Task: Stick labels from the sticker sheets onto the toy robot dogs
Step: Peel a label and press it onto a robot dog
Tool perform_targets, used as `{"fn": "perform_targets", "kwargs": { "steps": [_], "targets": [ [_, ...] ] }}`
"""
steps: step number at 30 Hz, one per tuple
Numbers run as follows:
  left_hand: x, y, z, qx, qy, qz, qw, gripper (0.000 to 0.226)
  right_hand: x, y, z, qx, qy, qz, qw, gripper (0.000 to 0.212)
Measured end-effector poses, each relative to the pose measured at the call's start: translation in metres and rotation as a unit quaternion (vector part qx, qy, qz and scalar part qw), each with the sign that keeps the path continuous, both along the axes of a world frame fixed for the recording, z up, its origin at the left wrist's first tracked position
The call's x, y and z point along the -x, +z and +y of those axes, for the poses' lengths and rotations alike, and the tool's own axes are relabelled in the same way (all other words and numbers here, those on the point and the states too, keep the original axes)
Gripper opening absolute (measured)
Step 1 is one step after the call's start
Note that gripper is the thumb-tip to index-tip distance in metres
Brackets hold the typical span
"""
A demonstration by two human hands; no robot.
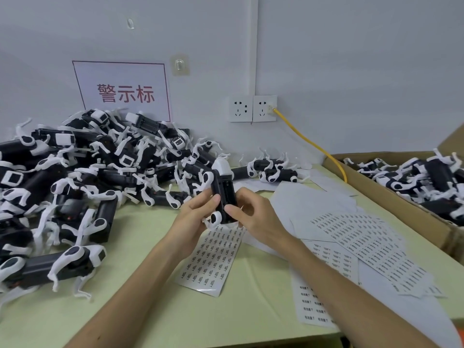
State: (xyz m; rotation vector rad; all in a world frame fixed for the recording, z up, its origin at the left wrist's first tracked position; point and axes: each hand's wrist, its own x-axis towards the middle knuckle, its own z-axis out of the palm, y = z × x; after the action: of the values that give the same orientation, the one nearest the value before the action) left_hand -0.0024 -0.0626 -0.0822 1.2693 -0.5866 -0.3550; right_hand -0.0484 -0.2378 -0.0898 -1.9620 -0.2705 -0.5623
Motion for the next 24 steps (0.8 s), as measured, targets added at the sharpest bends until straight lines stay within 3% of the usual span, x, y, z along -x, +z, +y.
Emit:
{"fn": "perform_targets", "kwargs": {
  "steps": [4, 12, 16, 19, 21, 24],
  "targets": [
    [0.002, 0.000, -0.002, -0.012, 0.022, -0.016, 1.000, 0.040, -0.003, -0.003, 0.001, -0.004, -0.002, 0.000, 1.000, 0.022],
    [0.006, -0.004, -0.008, -0.044, 0.038, -0.061, 0.996, 0.045, 0.000, 0.001, 0.003, -0.080, -0.042, 0.070, 0.993, 0.047],
    [0.000, -0.006, -0.003, -0.035, 0.006, -0.018, 0.999, 0.046, 0.000, 0.003, 0.000, -0.203, 0.072, 0.141, 0.966, 0.046],
    [-0.004, -0.006, 0.002, -0.004, -0.059, 0.016, 0.998, 0.039, -0.001, 0.009, -0.003, -0.200, 0.086, 0.173, 0.960, 0.066],
    [-0.004, -0.005, 0.003, 0.004, -0.077, 0.026, 0.997, 0.039, -0.004, 0.009, -0.004, -0.196, 0.106, 0.171, 0.960, 0.063],
    [-0.007, -0.006, 0.003, 0.007, -0.048, 0.048, 0.998, 0.044, -0.006, 0.008, -0.006, -0.228, 0.153, 0.172, 0.946, 0.040]
  ]
}}
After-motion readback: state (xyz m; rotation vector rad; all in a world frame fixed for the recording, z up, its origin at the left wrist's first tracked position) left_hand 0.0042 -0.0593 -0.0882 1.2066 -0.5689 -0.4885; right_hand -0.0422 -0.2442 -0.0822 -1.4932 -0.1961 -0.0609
